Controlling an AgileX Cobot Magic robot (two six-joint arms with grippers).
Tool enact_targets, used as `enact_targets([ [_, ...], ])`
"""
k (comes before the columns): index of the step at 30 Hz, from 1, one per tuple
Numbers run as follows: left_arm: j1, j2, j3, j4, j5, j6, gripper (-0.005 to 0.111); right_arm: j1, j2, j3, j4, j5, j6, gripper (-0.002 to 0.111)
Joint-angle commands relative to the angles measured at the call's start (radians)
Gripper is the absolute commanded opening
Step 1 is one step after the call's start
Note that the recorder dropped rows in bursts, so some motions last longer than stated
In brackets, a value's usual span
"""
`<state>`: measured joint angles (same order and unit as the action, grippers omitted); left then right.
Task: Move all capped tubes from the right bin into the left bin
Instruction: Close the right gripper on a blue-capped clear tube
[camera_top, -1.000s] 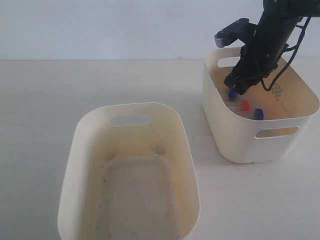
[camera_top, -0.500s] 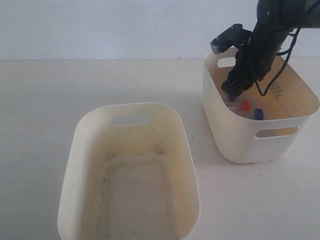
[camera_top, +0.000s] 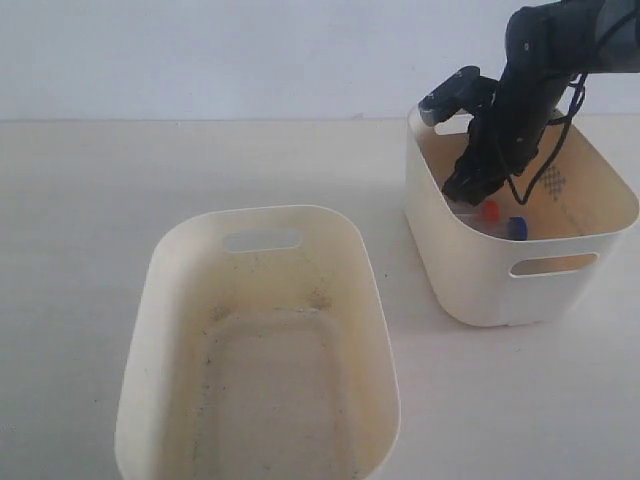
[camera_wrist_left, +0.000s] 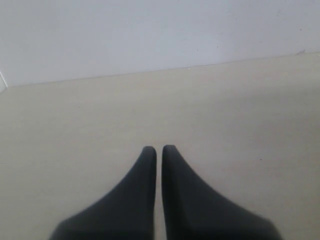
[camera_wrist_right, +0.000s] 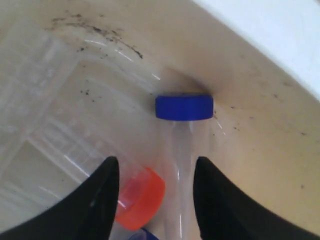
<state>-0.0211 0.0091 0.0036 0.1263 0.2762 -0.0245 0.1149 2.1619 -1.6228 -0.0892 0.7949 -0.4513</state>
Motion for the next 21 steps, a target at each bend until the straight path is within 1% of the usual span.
enact_targets([
  [1,0.001,-0.002,-0.004,-0.007,-0.015,-0.012,0.004,-0.001,0.02,-0.005,-0.031,-0.006,-0.004,0.046],
  [18,0.001,-0.002,-0.004,-0.007,-0.015,-0.012,0.004,-0.001,0.053,-0.005,-0.057,-0.039,0.041,0.046],
  [19,0.001,-0.002,-0.004,-0.007,-0.015,-0.012,0.004,-0.001,0.053,-0.005,-0.057,-0.037,0.041,0.044],
  [20,0.001,-0.002,-0.004,-0.007,-0.015,-0.012,0.004,-0.001,0.053,-0.005,-0.057,-0.035,0.041,0.04],
  [21,0.001,-0.002,-0.004,-0.007,-0.015,-0.012,0.004,-0.001,0.053,-0.005,-0.057,-0.033,0.041,0.032],
])
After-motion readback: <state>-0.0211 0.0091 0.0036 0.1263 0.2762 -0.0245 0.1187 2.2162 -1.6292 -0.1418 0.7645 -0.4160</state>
